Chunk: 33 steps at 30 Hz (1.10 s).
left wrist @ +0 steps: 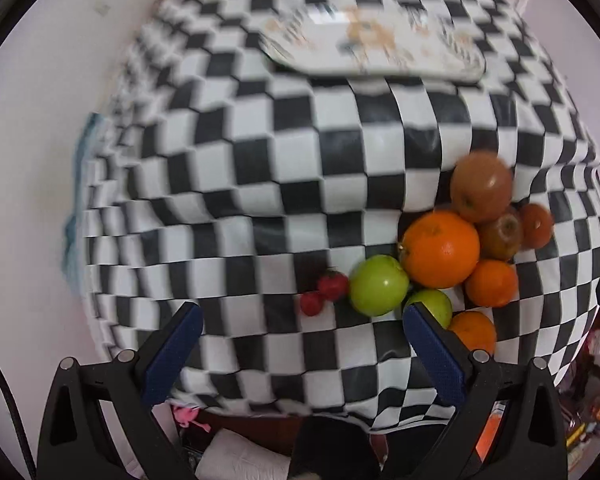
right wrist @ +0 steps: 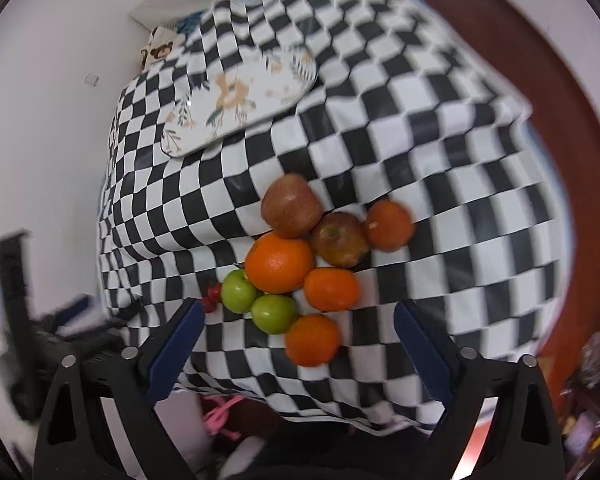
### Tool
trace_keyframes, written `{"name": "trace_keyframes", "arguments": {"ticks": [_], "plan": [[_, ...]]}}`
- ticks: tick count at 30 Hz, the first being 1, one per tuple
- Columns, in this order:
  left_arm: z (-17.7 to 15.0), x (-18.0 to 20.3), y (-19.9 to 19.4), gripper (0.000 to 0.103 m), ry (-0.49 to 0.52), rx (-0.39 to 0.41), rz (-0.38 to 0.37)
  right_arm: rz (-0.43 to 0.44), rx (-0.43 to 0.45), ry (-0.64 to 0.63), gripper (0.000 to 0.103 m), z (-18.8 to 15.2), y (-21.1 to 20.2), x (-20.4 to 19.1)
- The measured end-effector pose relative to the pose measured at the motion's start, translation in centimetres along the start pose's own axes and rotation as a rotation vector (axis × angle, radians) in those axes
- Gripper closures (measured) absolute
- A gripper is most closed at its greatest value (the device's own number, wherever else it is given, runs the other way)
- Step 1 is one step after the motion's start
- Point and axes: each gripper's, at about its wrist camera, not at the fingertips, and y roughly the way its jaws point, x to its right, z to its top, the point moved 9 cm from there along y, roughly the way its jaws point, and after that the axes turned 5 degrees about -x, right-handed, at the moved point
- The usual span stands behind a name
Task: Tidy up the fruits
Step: 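Lower the left tool toward a green apple while the right tool approaches an orange, then close the left tool on the green apple while the right tool grasps the orange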
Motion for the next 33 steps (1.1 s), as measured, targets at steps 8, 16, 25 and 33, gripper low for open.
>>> {"name": "trace_keyframes", "arguments": {"ticks": [8, 16, 25, 33], "plan": [[1.0, 3.9, 5.6, 0.027, 0.138, -0.072, -0.111, 0.044, -0.108, 0.003, 0.011, 1.5, 6.3, -0.1], [1.9, 6.2, 7.9, 0.039, 0.342, -0.071, -0.143, 0.079, -0.162, 0.017, 0.011, 1.5, 8.5, -0.9], [2.7, 3.7, 6.9, 0.053, 0.292, -0.032, -0.303, 0.074, -0.172, 0.175, 0.011, 0.9, 11.1, -0.8], [3.6, 1.1, 8.3, 0.053, 0.285, -0.05, -0.402, 0.043, -0.143, 0.178, 0.025, 1.5, 12.2, -3.2]]}}
